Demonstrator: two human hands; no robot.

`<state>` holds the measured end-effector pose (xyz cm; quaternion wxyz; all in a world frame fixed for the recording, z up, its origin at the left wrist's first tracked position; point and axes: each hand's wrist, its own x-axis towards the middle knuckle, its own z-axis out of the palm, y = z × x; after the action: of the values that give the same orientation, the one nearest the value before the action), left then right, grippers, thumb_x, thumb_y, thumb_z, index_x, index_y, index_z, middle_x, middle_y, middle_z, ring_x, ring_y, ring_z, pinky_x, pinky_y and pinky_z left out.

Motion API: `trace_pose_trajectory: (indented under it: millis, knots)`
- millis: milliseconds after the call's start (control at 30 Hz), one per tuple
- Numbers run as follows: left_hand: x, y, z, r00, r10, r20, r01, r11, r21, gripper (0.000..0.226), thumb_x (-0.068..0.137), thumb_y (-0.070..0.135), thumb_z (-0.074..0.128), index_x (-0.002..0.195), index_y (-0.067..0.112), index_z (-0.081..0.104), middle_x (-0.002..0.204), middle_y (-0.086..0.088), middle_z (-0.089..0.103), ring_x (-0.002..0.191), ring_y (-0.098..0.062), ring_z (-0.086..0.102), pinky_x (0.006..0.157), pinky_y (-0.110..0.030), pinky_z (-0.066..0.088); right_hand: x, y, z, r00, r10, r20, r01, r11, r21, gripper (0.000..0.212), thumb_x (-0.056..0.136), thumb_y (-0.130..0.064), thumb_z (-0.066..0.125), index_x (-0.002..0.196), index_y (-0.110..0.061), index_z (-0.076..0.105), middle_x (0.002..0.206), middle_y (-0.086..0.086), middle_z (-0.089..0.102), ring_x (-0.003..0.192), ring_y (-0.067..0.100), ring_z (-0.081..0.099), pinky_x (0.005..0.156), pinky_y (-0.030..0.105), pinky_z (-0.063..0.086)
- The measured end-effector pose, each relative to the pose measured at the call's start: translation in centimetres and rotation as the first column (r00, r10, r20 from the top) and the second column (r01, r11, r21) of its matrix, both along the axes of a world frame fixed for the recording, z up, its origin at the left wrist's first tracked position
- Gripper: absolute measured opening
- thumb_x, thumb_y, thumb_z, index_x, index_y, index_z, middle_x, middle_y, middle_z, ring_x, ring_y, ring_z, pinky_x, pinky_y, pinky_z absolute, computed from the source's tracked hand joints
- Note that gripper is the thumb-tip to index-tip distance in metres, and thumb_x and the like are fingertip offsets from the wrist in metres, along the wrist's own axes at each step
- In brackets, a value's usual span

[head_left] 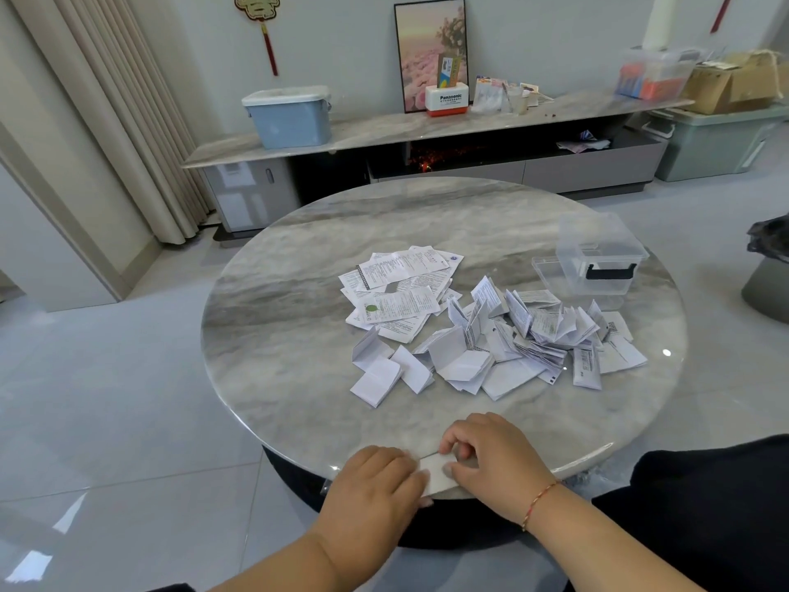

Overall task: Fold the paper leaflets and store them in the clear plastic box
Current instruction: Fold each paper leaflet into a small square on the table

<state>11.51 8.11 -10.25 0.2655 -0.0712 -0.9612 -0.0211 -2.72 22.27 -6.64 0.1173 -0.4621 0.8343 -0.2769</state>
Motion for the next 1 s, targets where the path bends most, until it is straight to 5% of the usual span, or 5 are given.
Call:
trace_pose_trajectory:
  millis: [133,433,700,833,1000]
  knots:
    - [-0.8,0.3,1.8,0.990,0.142,0.003,-0.141,0.975,0.169,0.017,0.084,0.022,0.052,0.072,0.021,0.064,0.064,0.008,0.056,0.065,-0.010,0.048,0.064,-0.023,0.039,0.5,0.0,0.7,0.993,0.051,0.103,-0.028,0.978,-0.209,0.021,0.068,-0.045,0.057,0.075,-0.030,0.071,0.081,-0.017,0.050,0.089,-0.001,0.045,0.077,0.009,0.037]
    - [-1.5,0.2,6.0,0.958,0.259,0.124,-0.280,0.750,0.599,0.018,0.088,0.030,0.051,0.072,0.027,0.057,0.068,0.018,0.050,0.071,0.001,0.048,0.064,-0.006,0.033,-0.1,-0.8,2.5,0.998,-0.027,0.061,0.047,0.933,-0.356,0.020,0.067,-0.034,0.052,0.064,-0.026,0.069,0.070,-0.023,0.054,0.081,-0.001,0.048,0.071,0.005,0.034]
    - [-3.6,-7.0,7.6,0.723,0.481,0.496,-0.636,0.181,0.750,0.018,0.092,0.023,0.057,0.083,0.016,0.070,0.065,0.000,0.065,0.052,-0.012,0.059,0.059,-0.024,0.048,-2.2,-0.4,2.8,0.947,-0.243,0.209,0.302,0.897,-0.324,0.014,0.065,-0.026,0.054,0.060,-0.024,0.066,0.067,-0.008,0.060,0.075,0.002,0.050,0.063,0.007,0.036]
    - [-5.5,-9.9,7.2,0.628,0.629,0.458,-0.739,0.298,0.605,0.027,0.091,0.034,0.057,0.106,0.013,0.063,0.097,-0.003,0.062,0.084,-0.019,0.057,0.071,-0.027,0.040,-1.4,-0.9,2.1,0.966,-0.214,0.145,0.246,0.931,-0.270,0.012,0.067,-0.027,0.055,0.059,-0.028,0.064,0.064,-0.010,0.056,0.078,0.004,0.048,0.064,0.007,0.034]
    - [-11.8,-13.1,8.7,0.704,0.589,0.396,-0.705,0.519,0.483,0.020,0.089,0.024,0.058,0.102,0.011,0.065,0.101,-0.002,0.064,0.087,-0.018,0.056,0.070,-0.025,0.038,-1.5,-1.6,1.8,0.975,-0.194,0.113,0.218,0.940,-0.263,0.019,0.068,-0.035,0.050,0.061,-0.026,0.065,0.066,-0.011,0.057,0.082,0.006,0.048,0.065,0.008,0.035]
